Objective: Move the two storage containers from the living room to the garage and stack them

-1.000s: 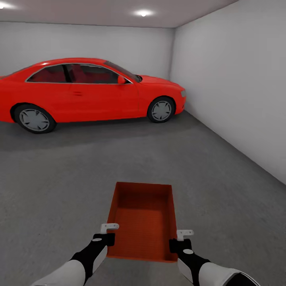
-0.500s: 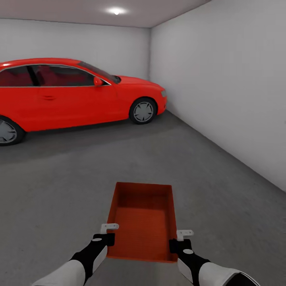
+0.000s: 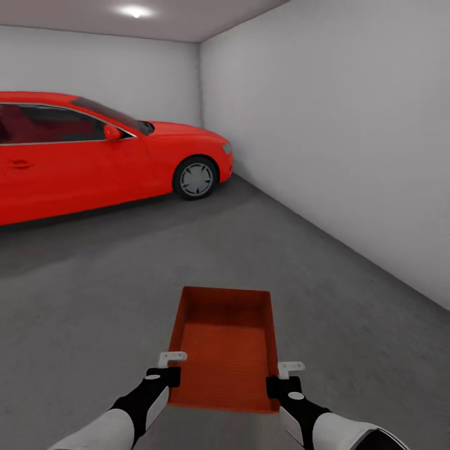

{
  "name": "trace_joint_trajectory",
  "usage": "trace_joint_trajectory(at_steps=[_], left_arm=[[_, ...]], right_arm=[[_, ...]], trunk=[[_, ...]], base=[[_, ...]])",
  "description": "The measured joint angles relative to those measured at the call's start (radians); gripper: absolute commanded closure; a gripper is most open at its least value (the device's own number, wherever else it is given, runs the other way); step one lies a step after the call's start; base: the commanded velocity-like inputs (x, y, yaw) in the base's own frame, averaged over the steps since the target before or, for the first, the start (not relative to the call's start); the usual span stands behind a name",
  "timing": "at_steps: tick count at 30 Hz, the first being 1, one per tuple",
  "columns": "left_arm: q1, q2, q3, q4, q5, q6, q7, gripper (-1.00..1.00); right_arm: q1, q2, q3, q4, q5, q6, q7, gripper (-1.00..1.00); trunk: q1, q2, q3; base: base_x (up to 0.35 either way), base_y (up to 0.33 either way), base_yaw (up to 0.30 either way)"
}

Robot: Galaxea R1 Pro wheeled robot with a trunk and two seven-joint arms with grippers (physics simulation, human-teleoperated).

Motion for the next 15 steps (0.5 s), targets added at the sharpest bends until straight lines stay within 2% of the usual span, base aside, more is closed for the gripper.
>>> trace_joint_trajectory(at_steps=[15], left_arm=[[0.000,0.000,0.001,0.002,0.000,0.000,0.000,1.00]], right_arm=[[0.000,0.000,0.001,0.000,0.000,0.002,0.000,1.00]], trunk=[[0.000,0.000,0.000]], base=[[0.322,0.000,-0.286]])
